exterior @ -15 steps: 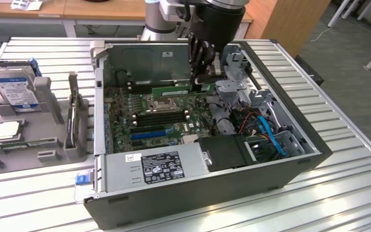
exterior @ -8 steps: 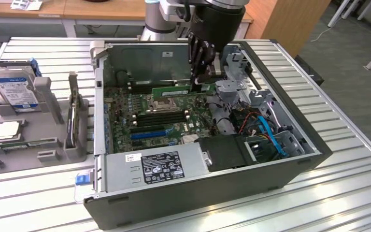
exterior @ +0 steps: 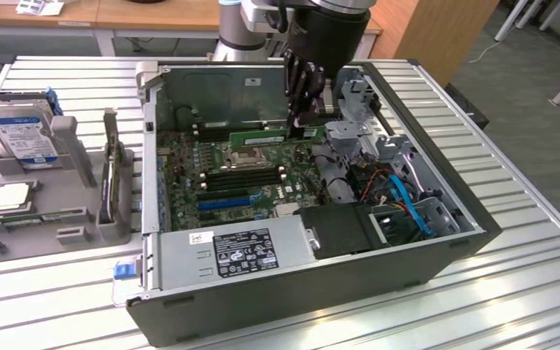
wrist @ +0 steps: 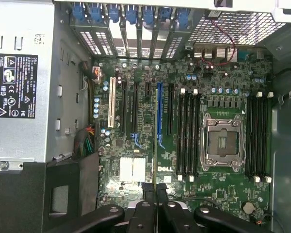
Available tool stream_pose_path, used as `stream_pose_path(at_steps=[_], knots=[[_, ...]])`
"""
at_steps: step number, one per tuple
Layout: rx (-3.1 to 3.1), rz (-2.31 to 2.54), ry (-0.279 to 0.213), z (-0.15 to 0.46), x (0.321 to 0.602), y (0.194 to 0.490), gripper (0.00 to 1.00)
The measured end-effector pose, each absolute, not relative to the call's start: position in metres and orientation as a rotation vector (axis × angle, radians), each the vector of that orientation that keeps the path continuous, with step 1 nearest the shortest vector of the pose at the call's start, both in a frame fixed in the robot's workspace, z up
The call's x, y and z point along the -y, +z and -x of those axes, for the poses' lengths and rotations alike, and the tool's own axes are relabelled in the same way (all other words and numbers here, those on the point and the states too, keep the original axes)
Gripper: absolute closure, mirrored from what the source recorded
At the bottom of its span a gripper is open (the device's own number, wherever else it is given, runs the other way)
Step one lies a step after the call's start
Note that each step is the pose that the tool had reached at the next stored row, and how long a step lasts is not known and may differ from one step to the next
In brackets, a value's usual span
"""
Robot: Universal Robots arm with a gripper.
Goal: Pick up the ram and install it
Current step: 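Insert the ram into the slot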
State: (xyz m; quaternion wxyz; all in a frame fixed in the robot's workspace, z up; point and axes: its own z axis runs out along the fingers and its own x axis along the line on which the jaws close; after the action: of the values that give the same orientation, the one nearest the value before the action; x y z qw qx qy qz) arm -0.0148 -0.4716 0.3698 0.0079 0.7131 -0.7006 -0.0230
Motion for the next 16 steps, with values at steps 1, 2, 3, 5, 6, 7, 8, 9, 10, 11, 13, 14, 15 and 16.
stream_pose_path(at_steps=[1,2,3,5,6,7,8,9,10,11,13,14,15,16], knots=[[2.19,-2.229,-0.072,0.015,0.472,0.37,0.88],[2.19,-2.229,-0.072,0.015,0.472,0.37,0.88],[2.19,-2.229,-0.072,0.015,0.472,0.37,0.88],[2.19,-2.229,-0.072,0.015,0.471,0.37,0.88],[2.19,-2.229,-0.072,0.015,0.47,0.37,0.88],[2.19,-2.229,-0.072,0.015,0.468,0.37,0.88],[2.19,-2.229,-0.072,0.015,0.464,0.37,0.88],[2.19,-2.229,-0.072,0.015,0.461,0.37,0.88],[2.19,-2.229,-0.072,0.015,0.457,0.37,0.88],[2.19,-2.229,-0.071,0.015,0.455,0.37,0.88],[2.19,-2.229,-0.071,0.015,0.448,0.37,0.88],[2.19,-2.228,-0.071,0.015,0.444,0.37,0.88],[2.189,-2.228,-0.07,0.016,0.44,0.369,0.88],[2.189,-2.228,-0.069,0.016,0.435,0.369,0.88]])
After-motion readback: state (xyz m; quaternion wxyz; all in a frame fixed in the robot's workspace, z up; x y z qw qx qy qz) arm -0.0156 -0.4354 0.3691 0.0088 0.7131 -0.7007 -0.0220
